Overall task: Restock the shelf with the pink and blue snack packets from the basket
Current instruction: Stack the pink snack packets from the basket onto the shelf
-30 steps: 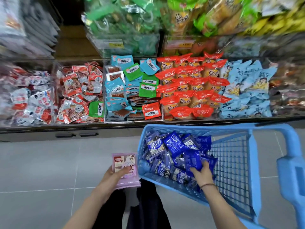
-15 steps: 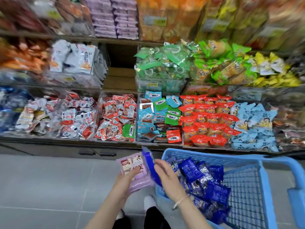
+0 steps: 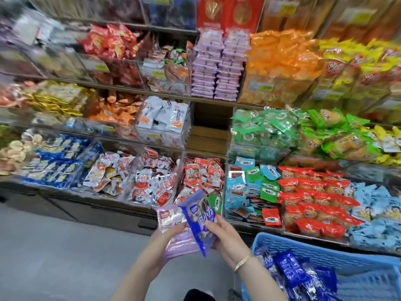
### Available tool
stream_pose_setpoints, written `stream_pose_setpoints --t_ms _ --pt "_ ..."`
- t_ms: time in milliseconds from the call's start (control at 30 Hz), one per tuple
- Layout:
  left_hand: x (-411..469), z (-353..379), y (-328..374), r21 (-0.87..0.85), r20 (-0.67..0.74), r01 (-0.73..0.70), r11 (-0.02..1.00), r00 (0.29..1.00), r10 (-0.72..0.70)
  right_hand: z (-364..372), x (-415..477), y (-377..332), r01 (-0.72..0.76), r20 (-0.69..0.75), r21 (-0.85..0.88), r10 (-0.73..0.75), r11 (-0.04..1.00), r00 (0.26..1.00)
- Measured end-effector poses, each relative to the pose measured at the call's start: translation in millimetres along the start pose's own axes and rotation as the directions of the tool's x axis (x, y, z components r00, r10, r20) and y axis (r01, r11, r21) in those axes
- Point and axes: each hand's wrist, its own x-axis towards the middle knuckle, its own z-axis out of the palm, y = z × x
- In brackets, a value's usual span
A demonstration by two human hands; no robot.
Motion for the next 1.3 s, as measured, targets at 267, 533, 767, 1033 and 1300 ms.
stream_pose_setpoints --t_ms 267,533,767,1033,1300 --pt "54 -52 41 -0.125 -0.238 0.012 0.992 0.97 -0.041 -10 69 -31 -0.004 -0.202 0.138 0.033 0.99 0.979" --pt "128 -62 117 -0.074 -0.27 -0.049 0.996 0.963 0.027 -49 170 -71 -0.063 -0.32 0.064 0.08 0.996 0.944" --pt "178 -52 161 -0.076 -0.306 -0.111 0.991 0.948 0.082 -56 257 -104 -0.107 -0.362 0.045 0.116 0.993 0.925" --pt "205 -64 193 -0.085 -0.35 -0.073 0.994 0.936 0.039 -52 339 -117 -0.132 -0.458 -0.011 0.112 0.991 0.882" --pt "241 -75 223 0.023 -0.358 -0.08 0.997 0.93 0.083 -54 385 -119 -0.205 -0.359 -0.282 0.095 0.937 0.928"
